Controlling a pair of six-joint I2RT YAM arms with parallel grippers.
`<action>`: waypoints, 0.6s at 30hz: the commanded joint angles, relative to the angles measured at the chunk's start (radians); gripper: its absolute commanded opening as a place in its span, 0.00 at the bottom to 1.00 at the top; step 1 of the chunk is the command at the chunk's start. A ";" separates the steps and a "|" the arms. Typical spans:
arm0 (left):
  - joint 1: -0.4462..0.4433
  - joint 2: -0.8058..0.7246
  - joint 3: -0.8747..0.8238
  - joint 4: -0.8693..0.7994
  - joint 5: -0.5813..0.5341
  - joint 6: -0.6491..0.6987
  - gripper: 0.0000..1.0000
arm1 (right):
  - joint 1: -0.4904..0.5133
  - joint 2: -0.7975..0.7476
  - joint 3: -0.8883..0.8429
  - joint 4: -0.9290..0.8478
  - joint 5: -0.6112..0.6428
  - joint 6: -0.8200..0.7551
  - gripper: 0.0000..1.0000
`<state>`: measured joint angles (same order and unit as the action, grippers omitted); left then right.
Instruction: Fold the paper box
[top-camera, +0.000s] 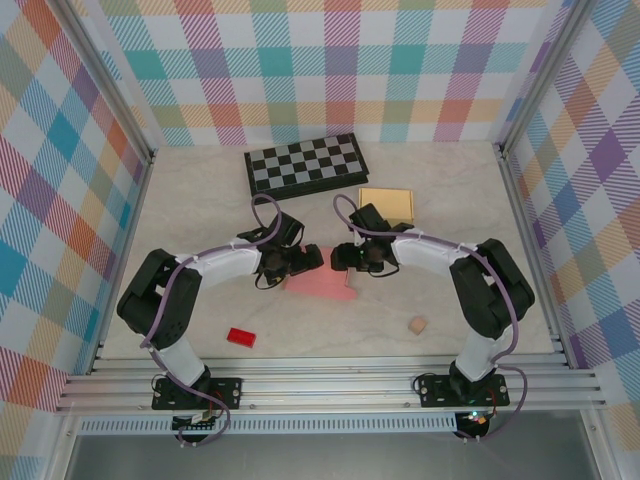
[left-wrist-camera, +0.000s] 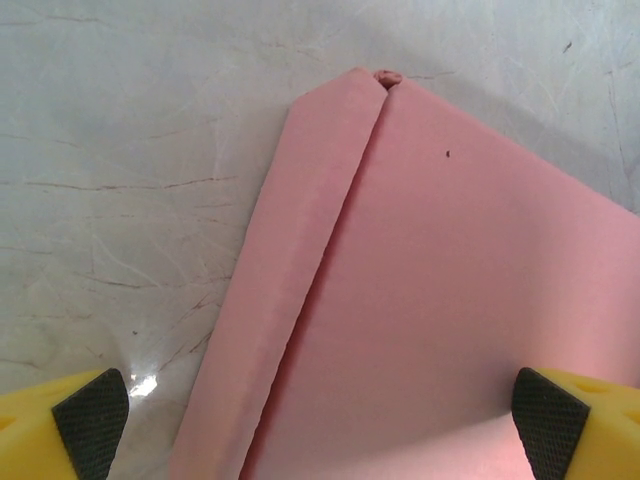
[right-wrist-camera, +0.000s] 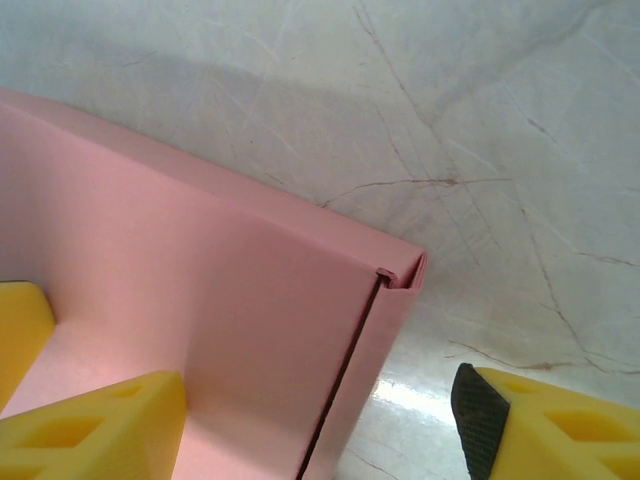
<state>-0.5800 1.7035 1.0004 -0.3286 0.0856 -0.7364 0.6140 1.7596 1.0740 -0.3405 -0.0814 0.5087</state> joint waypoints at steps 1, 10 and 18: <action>-0.006 0.030 0.037 -0.138 -0.038 -0.063 1.00 | -0.007 0.034 0.020 -0.056 0.003 0.037 0.72; -0.015 0.073 0.154 -0.360 -0.078 -0.176 1.00 | -0.007 0.064 0.032 -0.068 -0.001 0.060 0.73; -0.032 0.073 0.208 -0.455 -0.079 -0.249 1.00 | -0.006 0.075 0.045 -0.077 -0.003 0.062 0.72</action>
<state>-0.5983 1.7592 1.1835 -0.6857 0.0242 -0.9360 0.6140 1.7943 1.1091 -0.3653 -0.1028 0.5621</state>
